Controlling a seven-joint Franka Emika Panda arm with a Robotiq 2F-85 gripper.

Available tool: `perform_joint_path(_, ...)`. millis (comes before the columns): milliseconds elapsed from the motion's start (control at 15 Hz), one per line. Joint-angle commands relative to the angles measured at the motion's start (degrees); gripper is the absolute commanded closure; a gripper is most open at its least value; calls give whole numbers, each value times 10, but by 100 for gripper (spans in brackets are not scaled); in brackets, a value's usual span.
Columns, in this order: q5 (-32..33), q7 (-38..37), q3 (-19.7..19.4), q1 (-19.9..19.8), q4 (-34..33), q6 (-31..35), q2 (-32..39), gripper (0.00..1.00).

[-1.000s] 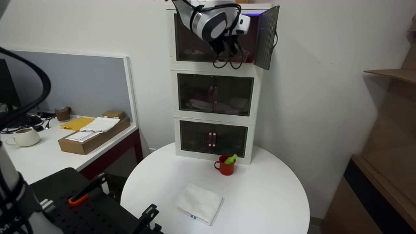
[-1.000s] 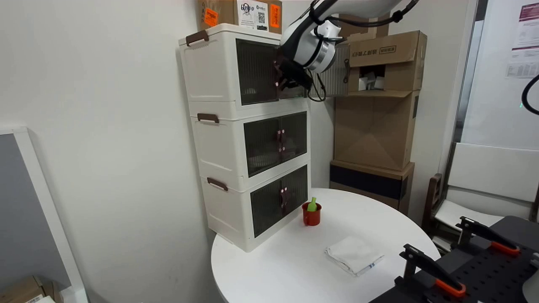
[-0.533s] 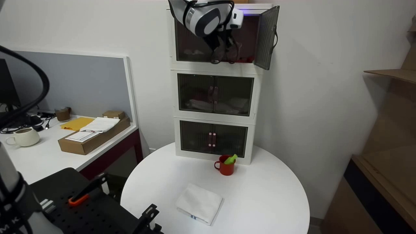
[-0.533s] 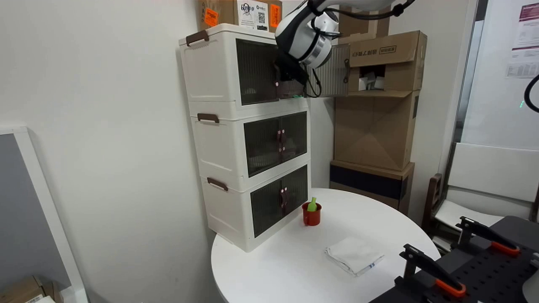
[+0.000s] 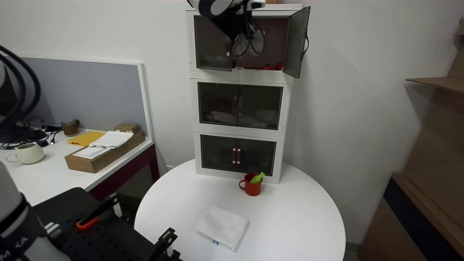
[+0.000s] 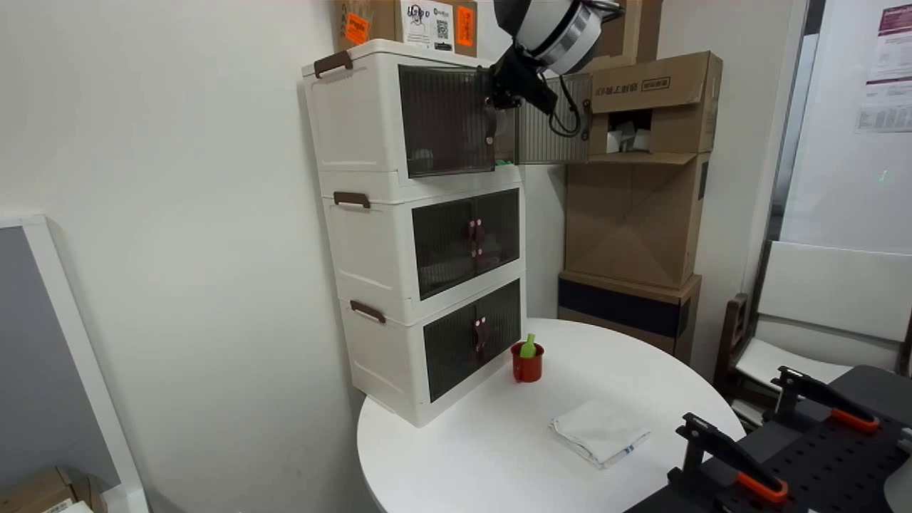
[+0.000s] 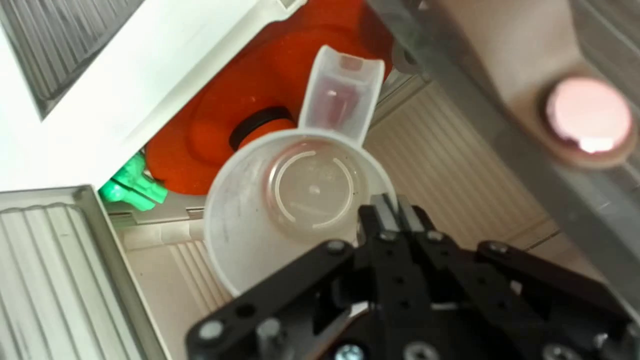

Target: Pick up the colourless cup from the top compartment of the cabinet and put it on the table.

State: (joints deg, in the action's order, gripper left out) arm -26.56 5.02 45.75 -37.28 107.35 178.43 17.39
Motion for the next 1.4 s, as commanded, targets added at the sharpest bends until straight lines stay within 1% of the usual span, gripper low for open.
perform_joint_path(0, -80, 55, 105, -119, 88, -18, -102, 98)
perform_joint_path(200, -176, 113, 179, -197, 115, -31, -153, 98)
perform_joint_path(333, -233, 150, 191, -221, 130, -51, -187, 98)
perform_joint_path(467, -284, 184, 180, -230, 154, -88, -227, 98)
perform_joint_path(600, -316, 201, 153, -231, 189, -145, -273, 98)
perform_joint_path(667, -316, 196, 140, -232, 214, -177, -294, 98)
perform_joint_path(800, -299, 187, 118, -231, 255, -241, -313, 98)
perform_joint_path(867, -249, 157, 21, -132, 276, -245, -292, 98)
perform_joint_path(933, -219, 140, -8, -107, 299, -258, -284, 98)
perform_joint_path(1000, -189, 123, -53, -65, 319, -267, -278, 98)
perform_joint_path(1133, -115, 69, -138, 17, 363, -236, -253, 98)
perform_joint_path(1333, -43, 20, -272, 141, 404, -176, -197, 98)
